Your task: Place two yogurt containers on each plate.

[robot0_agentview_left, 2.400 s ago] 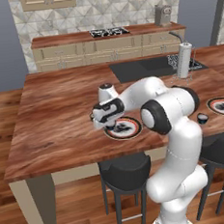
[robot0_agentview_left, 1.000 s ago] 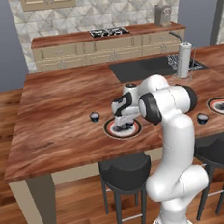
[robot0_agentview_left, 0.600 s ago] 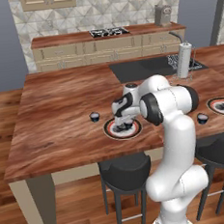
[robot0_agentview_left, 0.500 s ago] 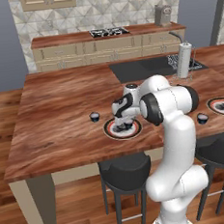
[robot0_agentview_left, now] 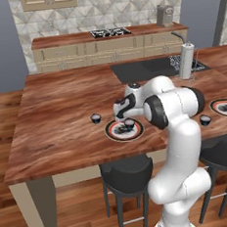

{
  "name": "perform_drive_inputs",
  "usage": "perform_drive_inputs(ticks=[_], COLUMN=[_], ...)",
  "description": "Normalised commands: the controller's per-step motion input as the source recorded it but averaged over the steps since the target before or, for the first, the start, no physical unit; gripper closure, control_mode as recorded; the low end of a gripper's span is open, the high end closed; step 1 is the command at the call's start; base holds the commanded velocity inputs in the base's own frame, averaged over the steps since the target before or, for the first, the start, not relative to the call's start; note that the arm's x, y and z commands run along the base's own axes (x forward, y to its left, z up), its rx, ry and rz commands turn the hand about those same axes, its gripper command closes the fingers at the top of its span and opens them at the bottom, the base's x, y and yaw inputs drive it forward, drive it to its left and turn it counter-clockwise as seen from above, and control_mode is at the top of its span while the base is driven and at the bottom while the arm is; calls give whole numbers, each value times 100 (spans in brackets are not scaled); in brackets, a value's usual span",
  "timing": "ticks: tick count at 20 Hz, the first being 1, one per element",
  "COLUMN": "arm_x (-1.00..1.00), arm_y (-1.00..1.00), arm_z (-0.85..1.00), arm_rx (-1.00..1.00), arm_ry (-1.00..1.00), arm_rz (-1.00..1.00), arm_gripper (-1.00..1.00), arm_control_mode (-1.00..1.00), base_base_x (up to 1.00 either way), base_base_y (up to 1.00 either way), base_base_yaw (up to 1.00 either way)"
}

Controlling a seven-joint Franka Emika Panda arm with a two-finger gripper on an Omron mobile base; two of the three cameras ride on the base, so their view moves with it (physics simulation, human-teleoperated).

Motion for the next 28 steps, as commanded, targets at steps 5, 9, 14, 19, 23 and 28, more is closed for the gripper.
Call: perform_drive_inputs(ticks=[5, 9, 14, 19, 23, 28], arm_x=[5, 43, 44, 40, 20, 10], arm_y=[48, 66, 70, 46, 32, 2], arm_z=[22, 21, 23, 15, 1, -16], arm_rx=[2, 0, 0, 7, 13, 11], arm_ry=[-6, -7, -1, 1, 6, 1], arm_rz=[0, -11, -16, -7, 0, 1], arm_gripper=[-100, -100, -100, -100, -100, -100], arm_control_mode=[-100, -100, -100, -100, -100, -100], base_base_x=[0, 0, 0, 0, 0, 0], base_base_y=[0, 0, 0, 0, 0, 0], base_base_yaw=[0, 0, 0, 0, 0, 0])
